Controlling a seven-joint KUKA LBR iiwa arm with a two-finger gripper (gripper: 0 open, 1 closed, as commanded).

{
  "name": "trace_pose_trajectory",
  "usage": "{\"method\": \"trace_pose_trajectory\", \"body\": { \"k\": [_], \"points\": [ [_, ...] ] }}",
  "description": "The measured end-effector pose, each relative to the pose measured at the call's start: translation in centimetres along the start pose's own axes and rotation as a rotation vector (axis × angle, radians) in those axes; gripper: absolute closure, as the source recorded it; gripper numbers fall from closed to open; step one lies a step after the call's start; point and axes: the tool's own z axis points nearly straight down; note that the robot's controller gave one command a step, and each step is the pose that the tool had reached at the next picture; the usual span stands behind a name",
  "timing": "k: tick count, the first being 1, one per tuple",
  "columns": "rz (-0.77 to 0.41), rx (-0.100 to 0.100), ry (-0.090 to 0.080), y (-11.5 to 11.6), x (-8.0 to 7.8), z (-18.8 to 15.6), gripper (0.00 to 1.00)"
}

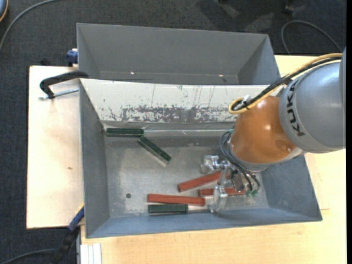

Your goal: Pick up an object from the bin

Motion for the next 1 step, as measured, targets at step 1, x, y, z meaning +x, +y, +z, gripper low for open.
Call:
{"method": "trace_pose_trajectory", "body": {
  "k": [1],
  "points": [
    [-0.001,-0.001,-0.009,0.20,-0.30,-0.43,1.00]
  ]
}}
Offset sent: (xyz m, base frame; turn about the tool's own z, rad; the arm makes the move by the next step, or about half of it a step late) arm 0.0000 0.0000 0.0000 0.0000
